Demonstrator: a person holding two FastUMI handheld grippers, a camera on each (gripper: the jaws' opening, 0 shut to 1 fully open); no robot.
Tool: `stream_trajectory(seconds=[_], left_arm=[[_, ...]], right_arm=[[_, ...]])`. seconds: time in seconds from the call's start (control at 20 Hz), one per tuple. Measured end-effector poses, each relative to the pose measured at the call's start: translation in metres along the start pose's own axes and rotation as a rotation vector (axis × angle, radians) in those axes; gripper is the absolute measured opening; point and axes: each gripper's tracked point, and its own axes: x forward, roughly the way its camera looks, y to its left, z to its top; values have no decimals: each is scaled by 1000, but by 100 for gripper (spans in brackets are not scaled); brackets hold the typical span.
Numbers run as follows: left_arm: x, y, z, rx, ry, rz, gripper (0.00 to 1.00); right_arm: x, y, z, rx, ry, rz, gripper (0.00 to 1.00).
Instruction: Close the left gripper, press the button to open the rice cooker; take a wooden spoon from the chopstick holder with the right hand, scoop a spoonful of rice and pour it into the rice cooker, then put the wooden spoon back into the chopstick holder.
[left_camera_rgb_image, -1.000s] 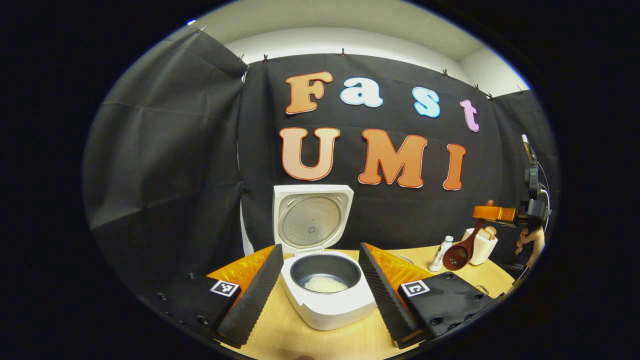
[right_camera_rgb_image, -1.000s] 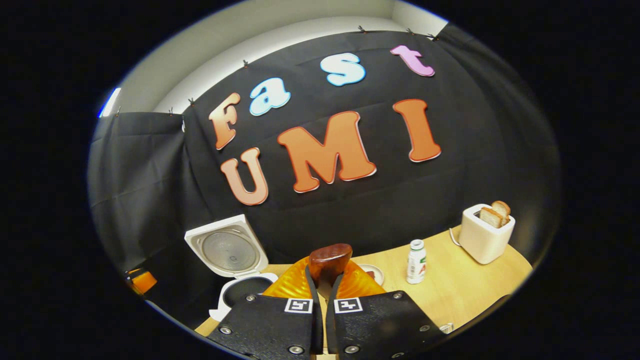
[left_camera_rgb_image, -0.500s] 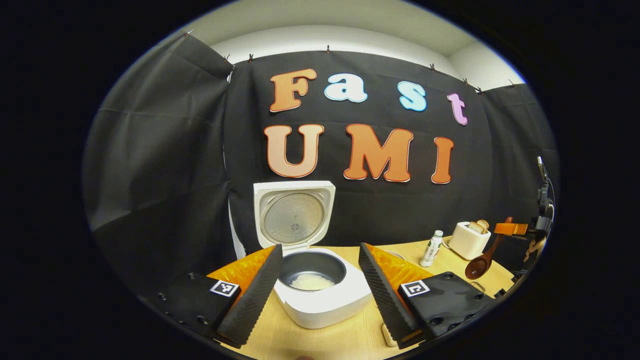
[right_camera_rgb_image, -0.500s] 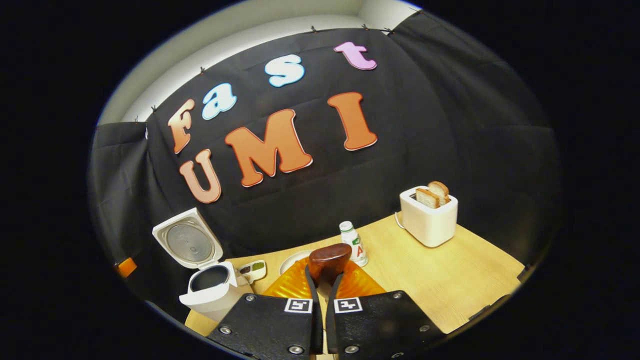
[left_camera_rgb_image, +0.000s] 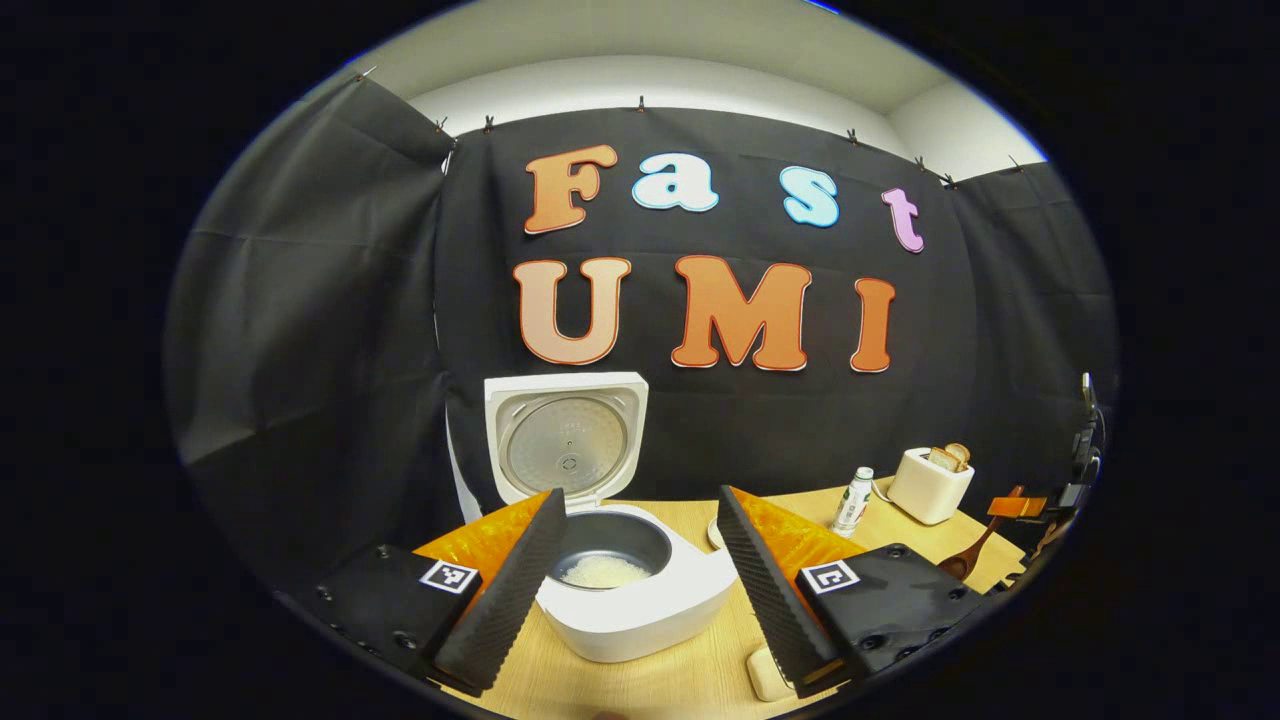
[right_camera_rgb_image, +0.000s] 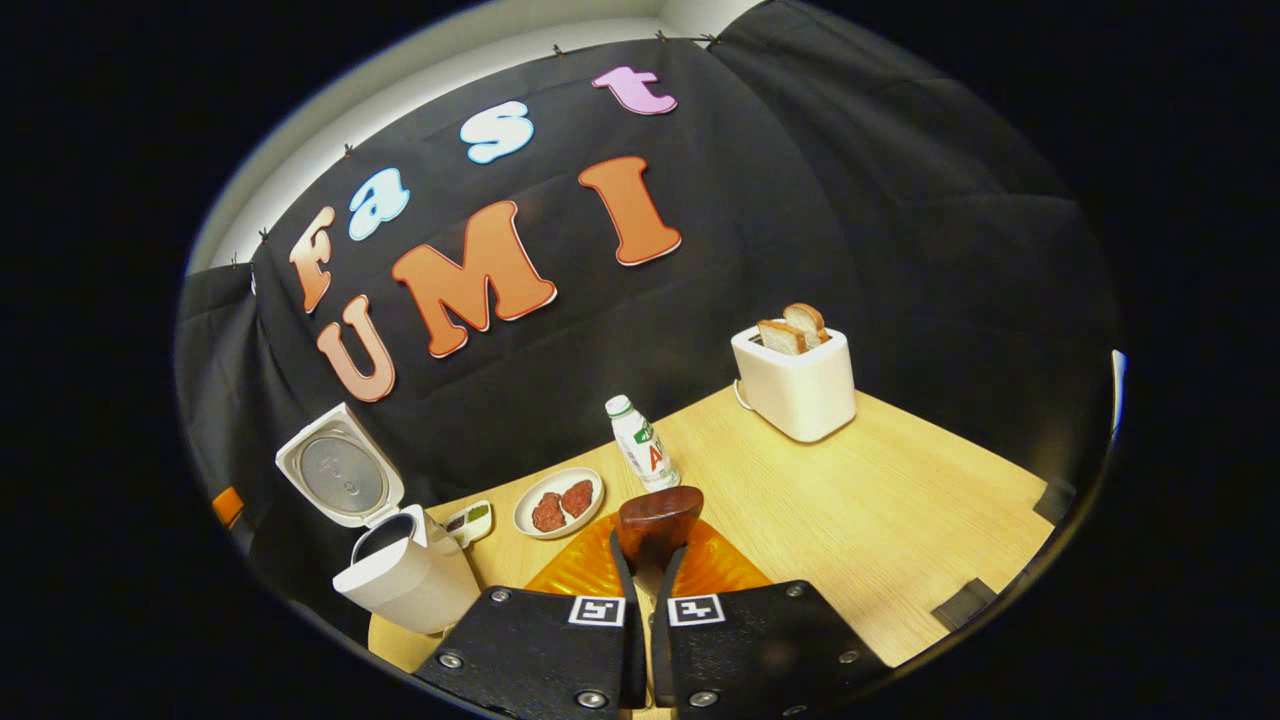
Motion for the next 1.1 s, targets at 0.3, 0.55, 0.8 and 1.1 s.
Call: stream_trajectory(seconds=[0.3, 0.55, 0.8, 1.1], left_arm=[[-9, 9, 3, 23, 2, 36, 100], [-12, 16, 5, 28, 3, 52, 100], [-9, 18, 7, 19, 5, 56, 100], [0, 22, 8, -8, 7, 58, 100]], right_arm=[[20, -19, -37, 89, 44, 0, 2], [29, -37, -44, 146, 52, -7, 2], [28, -56, -48, 183, 70, -66, 16], [16, -67, -36, -54, 92, -167, 76]])
